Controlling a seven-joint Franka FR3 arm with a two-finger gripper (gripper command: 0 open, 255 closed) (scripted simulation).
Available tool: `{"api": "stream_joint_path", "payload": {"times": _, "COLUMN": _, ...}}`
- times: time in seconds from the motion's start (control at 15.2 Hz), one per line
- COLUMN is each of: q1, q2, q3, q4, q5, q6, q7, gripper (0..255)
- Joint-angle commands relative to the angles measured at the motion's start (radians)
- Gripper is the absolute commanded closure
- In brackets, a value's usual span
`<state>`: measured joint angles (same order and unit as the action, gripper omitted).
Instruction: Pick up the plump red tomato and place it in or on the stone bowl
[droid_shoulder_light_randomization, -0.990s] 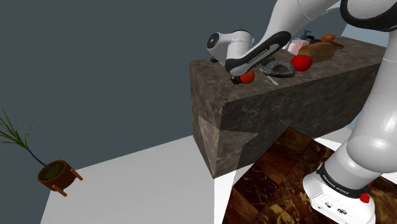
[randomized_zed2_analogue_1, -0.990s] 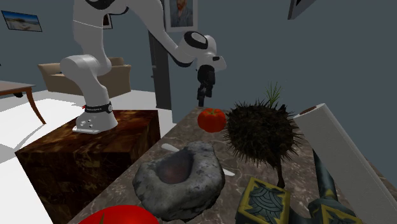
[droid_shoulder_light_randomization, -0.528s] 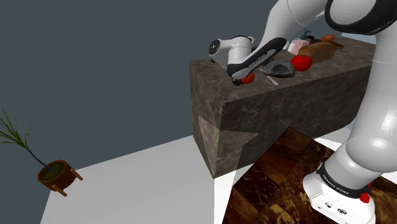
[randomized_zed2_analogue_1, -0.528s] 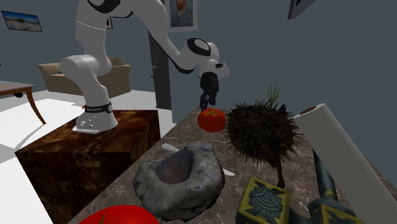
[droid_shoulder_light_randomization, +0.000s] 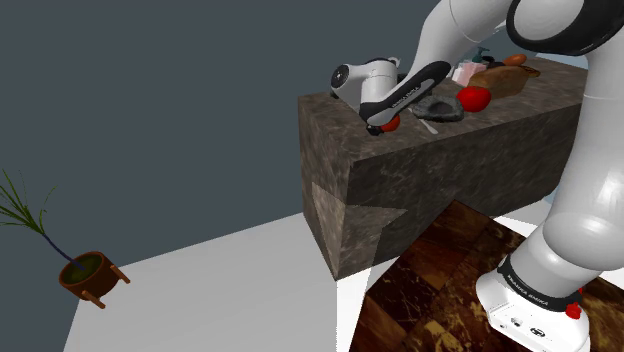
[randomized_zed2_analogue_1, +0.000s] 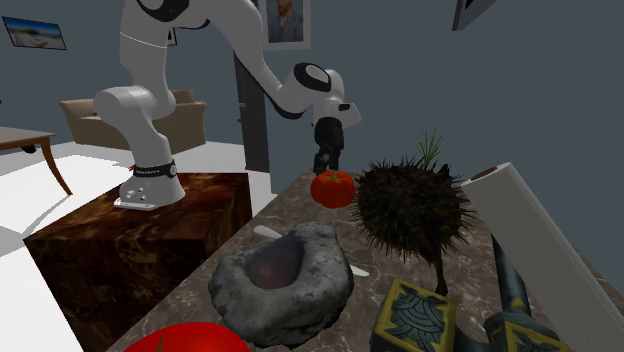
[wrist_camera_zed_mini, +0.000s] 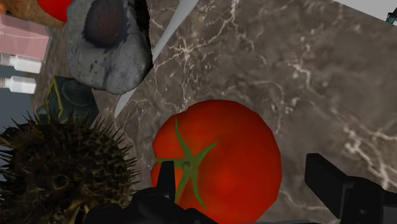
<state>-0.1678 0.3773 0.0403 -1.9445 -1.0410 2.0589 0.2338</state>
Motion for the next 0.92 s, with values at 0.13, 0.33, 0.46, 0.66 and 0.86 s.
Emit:
{"api": "stream_joint_path", "payload": {"times": 0.13, "q1": 0.000, "q2": 0.000, "q3": 0.000, "q4": 0.000, "q5": 0.000, "q6": 0.000, "q7": 0.000, "gripper": 255}}
{"api": "stream_joint_path", "payload": {"times": 0.33, "q1": 0.000, "q2": 0.000, "q3": 0.000, "q4": 0.000, "q5": 0.000, "q6": 0.000, "q7": 0.000, "gripper": 255}}
{"api": "stream_joint_path", "payload": {"times": 0.46, "q1": 0.001, "q2": 0.000, "q3": 0.000, "q4": 0.001, "q5": 0.000, "q6": -0.001, "q7": 0.000, "gripper": 255}}
{"api": "stream_joint_path", "payload": {"times": 0.66, "q1": 0.000, "q2": 0.000, "q3": 0.000, "q4": 0.000, "q5": 0.000, "q6": 0.000, "q7": 0.000, "gripper": 255}}
{"api": "stream_joint_path", "payload": {"times": 0.86, "q1": -0.001, "q2": -0.026, "q3": 0.003, "q4": 0.002, "q5": 0.014, "q6": -0.016, "q7": -0.026, "gripper": 255}}
